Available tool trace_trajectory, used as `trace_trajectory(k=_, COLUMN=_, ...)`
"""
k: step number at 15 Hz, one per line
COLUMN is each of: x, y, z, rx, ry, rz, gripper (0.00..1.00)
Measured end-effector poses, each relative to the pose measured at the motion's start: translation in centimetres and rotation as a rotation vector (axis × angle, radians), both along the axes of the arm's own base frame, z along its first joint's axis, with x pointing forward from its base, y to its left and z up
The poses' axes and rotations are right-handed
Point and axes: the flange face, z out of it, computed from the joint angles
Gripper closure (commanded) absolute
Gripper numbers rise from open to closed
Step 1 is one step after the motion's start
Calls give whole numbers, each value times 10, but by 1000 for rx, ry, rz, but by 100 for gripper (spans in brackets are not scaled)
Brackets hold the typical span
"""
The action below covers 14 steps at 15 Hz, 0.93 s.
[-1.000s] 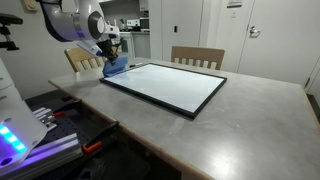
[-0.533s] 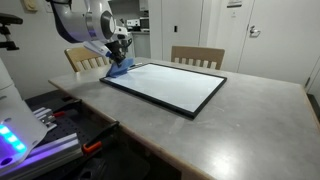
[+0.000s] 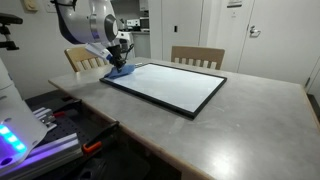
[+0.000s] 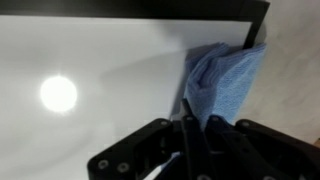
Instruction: Use the cloth to wipe the white board
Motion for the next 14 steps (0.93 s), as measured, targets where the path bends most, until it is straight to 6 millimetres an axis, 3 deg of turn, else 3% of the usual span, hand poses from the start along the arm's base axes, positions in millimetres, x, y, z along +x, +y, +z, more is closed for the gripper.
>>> trace_trajectory(k=7, x=6, y=-34, z=-11, rx=-61, ry=70, rz=-56, gripper=99)
trace_trajectory(k=14, x=14, y=-54, z=-15, rx=-144, ry=130, rz=-36, gripper=99)
